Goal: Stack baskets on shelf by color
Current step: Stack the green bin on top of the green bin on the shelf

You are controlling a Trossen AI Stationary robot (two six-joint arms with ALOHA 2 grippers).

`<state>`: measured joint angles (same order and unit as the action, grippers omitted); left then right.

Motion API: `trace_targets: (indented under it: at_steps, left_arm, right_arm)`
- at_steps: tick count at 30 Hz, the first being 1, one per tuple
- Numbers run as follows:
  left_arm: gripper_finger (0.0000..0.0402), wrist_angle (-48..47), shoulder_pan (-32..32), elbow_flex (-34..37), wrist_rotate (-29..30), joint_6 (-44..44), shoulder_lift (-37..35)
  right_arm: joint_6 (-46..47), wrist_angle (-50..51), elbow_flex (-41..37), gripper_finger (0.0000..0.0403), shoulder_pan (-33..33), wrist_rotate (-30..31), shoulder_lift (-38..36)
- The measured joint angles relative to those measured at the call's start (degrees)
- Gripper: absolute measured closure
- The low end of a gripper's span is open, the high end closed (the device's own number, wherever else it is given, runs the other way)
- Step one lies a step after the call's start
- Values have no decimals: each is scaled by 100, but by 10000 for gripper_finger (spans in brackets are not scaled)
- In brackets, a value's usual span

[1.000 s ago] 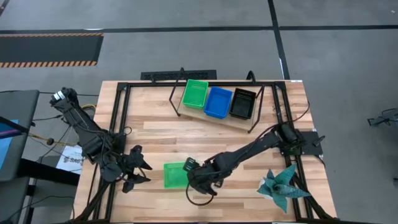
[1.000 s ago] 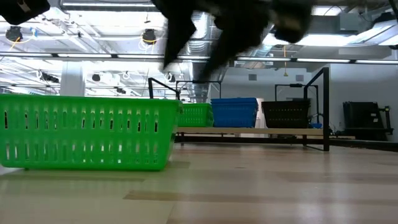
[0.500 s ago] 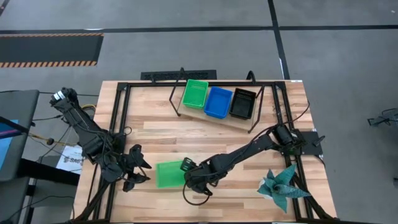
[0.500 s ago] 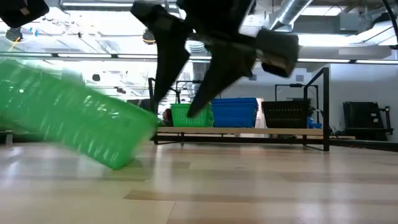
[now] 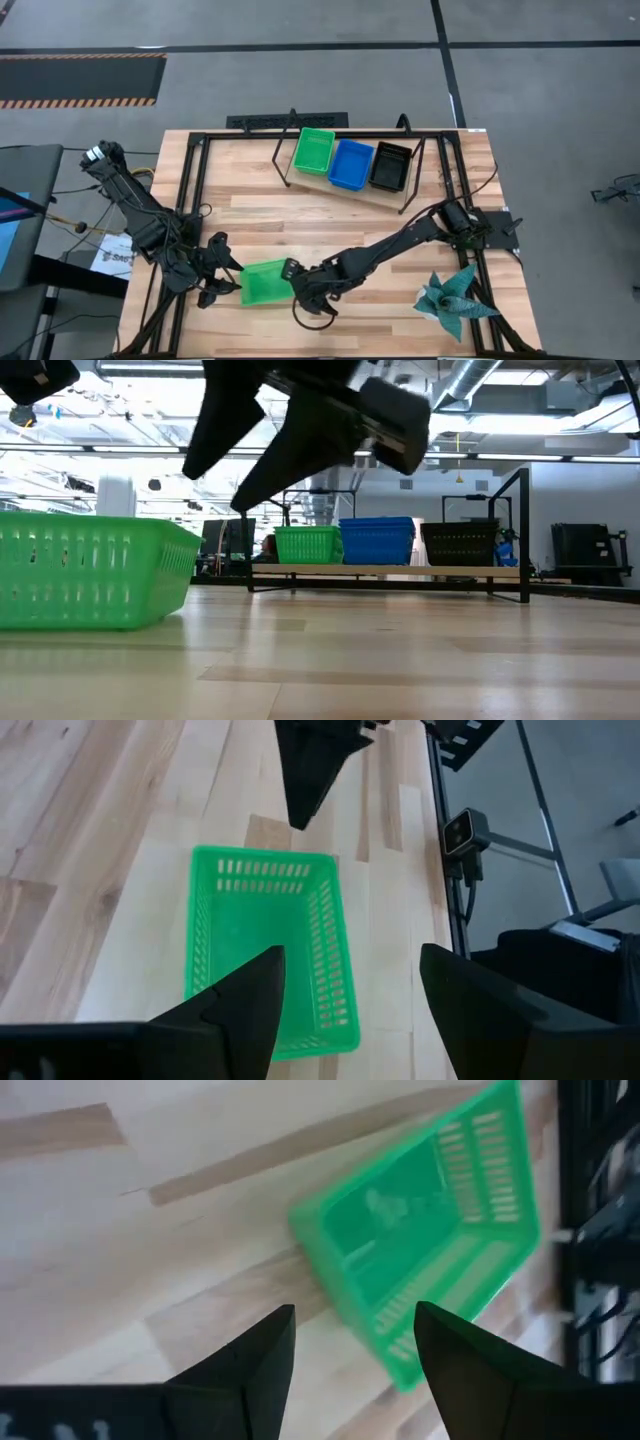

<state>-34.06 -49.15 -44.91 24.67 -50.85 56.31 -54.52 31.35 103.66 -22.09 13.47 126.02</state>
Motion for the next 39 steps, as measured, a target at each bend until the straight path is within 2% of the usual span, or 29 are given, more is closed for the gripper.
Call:
trace_targets:
  at_steps: [11, 17, 25, 32, 39]
  left_arm:
    - [181, -34, 0, 0, 0, 17, 2]
    - [181, -132, -2, -2, 0, 15, 0]
    - [181, -128, -2, -2, 11, 13, 0]
    - [181, -125, -2, -2, 15, -83, 0]
    - [181, -122, -2, -2, 70, -85, 0]
  right_arm:
    - [-472, -560, 36, 175, 142, 180, 618]
    - [-534, -538, 50, 183, 123, 225, 653]
    - [-340, -563, 50, 264, 111, 746, 625]
    - [615, -546, 82, 386, 63, 848, 625]
    - [2439, -152, 706, 395, 26, 1308, 623]
